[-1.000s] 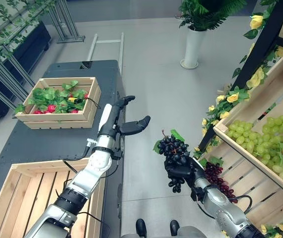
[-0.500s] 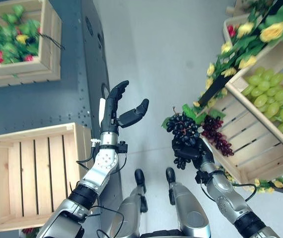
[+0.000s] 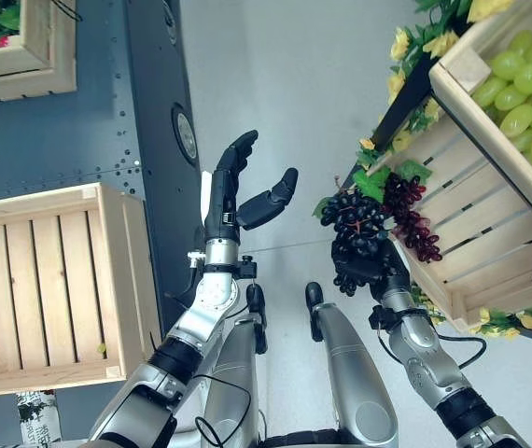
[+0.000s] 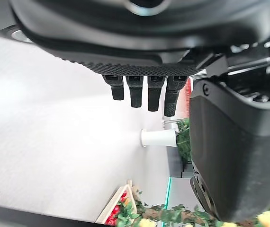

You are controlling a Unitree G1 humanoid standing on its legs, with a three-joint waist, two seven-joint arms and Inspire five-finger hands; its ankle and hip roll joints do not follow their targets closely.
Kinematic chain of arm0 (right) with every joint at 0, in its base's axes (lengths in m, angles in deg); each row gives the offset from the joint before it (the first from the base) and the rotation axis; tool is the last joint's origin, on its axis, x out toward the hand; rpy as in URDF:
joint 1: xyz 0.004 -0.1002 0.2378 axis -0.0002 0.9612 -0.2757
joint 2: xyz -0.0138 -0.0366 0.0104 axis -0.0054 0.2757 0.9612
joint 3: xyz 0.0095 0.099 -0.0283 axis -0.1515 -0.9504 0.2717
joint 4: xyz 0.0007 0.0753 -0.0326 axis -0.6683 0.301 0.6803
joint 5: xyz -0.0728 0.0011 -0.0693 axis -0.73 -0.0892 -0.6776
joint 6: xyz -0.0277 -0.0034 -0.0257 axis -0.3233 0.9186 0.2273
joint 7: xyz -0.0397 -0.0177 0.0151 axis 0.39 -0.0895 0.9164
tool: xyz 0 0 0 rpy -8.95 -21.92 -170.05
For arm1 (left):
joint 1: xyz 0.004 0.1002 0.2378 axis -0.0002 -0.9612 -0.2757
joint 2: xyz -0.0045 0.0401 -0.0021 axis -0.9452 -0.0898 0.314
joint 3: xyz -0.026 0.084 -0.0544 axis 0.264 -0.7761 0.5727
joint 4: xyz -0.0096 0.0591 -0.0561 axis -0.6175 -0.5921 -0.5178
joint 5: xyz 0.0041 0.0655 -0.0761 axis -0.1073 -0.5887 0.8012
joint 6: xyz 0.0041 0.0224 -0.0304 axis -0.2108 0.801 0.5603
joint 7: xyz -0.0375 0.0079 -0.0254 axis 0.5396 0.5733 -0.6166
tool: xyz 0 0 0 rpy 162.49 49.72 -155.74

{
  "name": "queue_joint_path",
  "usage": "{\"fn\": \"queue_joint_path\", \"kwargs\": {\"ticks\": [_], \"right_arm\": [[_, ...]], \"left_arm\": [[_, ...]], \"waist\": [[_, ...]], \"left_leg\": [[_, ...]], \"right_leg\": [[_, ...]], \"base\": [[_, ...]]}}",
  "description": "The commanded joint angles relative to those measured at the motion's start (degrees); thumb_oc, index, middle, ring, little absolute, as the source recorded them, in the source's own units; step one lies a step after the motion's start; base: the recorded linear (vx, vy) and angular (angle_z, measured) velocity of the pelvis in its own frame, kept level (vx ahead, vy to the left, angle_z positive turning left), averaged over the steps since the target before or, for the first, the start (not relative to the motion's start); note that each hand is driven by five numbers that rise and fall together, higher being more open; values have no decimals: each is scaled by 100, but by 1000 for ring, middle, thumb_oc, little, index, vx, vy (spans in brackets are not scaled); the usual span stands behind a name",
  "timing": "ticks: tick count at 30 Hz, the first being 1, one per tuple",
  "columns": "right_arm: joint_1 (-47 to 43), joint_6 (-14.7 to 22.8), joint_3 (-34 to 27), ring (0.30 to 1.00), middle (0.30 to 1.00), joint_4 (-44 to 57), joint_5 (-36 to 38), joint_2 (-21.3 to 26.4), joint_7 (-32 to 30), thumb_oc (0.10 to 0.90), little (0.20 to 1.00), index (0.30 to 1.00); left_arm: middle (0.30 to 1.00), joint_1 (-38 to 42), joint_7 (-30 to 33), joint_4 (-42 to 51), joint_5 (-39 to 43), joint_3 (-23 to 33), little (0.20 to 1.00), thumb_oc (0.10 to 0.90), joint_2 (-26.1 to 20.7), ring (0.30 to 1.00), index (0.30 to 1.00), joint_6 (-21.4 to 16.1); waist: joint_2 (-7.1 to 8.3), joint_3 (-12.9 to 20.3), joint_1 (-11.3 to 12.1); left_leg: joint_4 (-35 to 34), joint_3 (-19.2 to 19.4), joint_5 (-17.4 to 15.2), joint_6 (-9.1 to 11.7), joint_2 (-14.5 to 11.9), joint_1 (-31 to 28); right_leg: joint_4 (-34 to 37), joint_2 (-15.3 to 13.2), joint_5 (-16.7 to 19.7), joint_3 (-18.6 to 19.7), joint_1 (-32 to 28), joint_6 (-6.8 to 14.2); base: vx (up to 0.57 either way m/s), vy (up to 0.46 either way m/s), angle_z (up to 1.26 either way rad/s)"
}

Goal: Pick up the fruits from the basket on one side to the basket on the other side

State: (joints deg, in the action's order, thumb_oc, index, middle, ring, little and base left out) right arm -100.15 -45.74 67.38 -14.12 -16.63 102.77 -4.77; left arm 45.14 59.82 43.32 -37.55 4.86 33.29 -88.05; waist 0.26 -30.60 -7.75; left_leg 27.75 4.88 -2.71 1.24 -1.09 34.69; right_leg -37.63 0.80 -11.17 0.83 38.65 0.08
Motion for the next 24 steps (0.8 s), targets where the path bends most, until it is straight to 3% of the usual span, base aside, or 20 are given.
{"fn": "queue_joint_path", "kwargs": {"ticks": [1, 16, 18, 21, 22, 24], "right_arm": [[-240, 1155, -706, 300, 300, 1261, -509, -115, -681, 400, 300, 300], [-230, 1096, -1922, 300, 300, 1272, -926, 394, -2100, 400, 300, 300], [-231, 943, -2053, 300, 300, 1171, -1230, 514, -2419, 400, 300, 300], [-450, 458, -2086, 300, 300, 867, -1753, 833, -2784, 400, 300, 300], [-610, 137, -2076, 300, 300, 571, -2007, 1055, -2919, 400, 300, 300], [-776, -65, -2043, 300, 300, 254, -2124, 1224, -3031, 400, 300, 300]], "left_arm": [[900, 455, 270, 797, -388, 10, 900, 800, -34, 900, 900, -435], [900, 478, -15, 862, -190, 183, 900, 800, -390, 900, 900, -62], [900, 493, -43, 850, -282, 145, 900, 800, -418, 900, 900, -29], [900, 654, -55, 808, -332, 86, 900, 800, -505, 900, 900, 110], [900, 735, -110, 768, -266, 75, 900, 800, -562, 900, 900, 180], [900, 825, -171, 727, -214, 62, 900, 800, -606, 900, 900, 207]], "waist": [[99, 80, -48], [193, 80, -105], [215, 80, -108], [242, 80, -83], [255, 80, -44], [261, 80, -8]], "left_leg": [[530, 163, -614, -192, 326, 167], [650, 326, -693, -215, 238, 371], [661, 333, -739, -216, 239, 331], [676, 341, -746, -215, 236, 357], [686, 335, -747, -205, 244, 371], [683, 333, -714, -204, 244, 427]], "right_leg": [[341, 159, 188, -351, -367, 86], [348, 99, 232, -428, -228, 119], [376, 100, 220, -437, -283, 132], [367, 93, 230, -466, -250, 142], [361, 81, 236, -501, -236, 153], [361, 70, 273, -535, -176, 151]], "base": [[34, -19, -12], [37, -48, -1], [42, -43, 0], [19, -45, 1], [20, -58, 2], [-1, -62, 6]]}}
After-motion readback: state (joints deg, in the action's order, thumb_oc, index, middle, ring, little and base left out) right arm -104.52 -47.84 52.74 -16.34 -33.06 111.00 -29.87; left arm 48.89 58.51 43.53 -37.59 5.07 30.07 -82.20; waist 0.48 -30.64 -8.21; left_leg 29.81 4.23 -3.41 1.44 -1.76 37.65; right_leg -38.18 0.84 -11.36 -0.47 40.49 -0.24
